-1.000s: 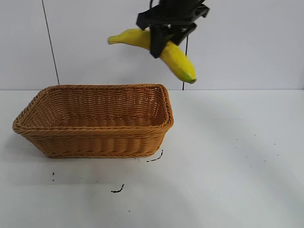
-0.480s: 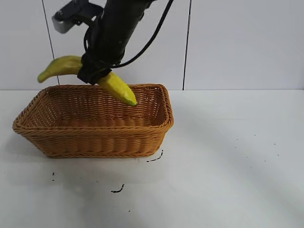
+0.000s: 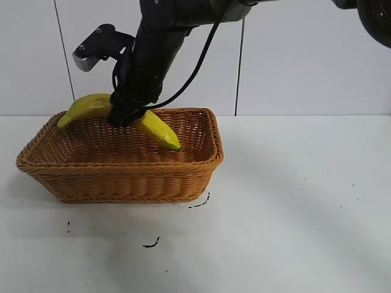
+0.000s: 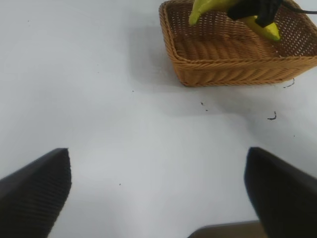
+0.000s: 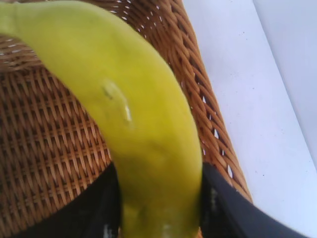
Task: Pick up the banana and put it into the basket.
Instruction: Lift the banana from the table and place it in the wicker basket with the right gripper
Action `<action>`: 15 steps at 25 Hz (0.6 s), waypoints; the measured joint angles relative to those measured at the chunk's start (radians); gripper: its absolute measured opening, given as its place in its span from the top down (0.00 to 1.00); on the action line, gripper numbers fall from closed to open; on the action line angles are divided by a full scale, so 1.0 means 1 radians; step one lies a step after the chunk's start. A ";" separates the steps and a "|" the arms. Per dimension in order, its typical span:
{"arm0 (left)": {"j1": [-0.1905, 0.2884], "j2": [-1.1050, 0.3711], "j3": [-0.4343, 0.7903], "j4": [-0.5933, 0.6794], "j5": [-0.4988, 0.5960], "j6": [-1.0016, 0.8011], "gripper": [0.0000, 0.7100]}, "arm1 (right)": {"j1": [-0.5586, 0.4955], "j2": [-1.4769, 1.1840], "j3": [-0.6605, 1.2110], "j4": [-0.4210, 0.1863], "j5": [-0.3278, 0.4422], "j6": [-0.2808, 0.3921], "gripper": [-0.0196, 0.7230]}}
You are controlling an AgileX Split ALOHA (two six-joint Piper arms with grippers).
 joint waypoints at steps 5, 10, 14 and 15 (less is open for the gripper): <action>0.000 0.000 0.000 0.000 0.000 0.000 0.03 | 0.000 0.000 0.000 0.000 0.000 0.000 0.26; 0.000 0.000 0.000 0.000 0.000 0.000 0.03 | 0.000 -0.004 0.000 0.000 0.000 0.034 0.06; 0.000 0.000 0.000 0.000 0.000 0.000 0.03 | 0.000 -0.034 0.000 0.013 0.015 0.211 0.04; 0.000 0.000 0.000 -0.001 0.000 0.000 0.03 | 0.000 -0.048 0.000 0.015 0.028 0.270 0.04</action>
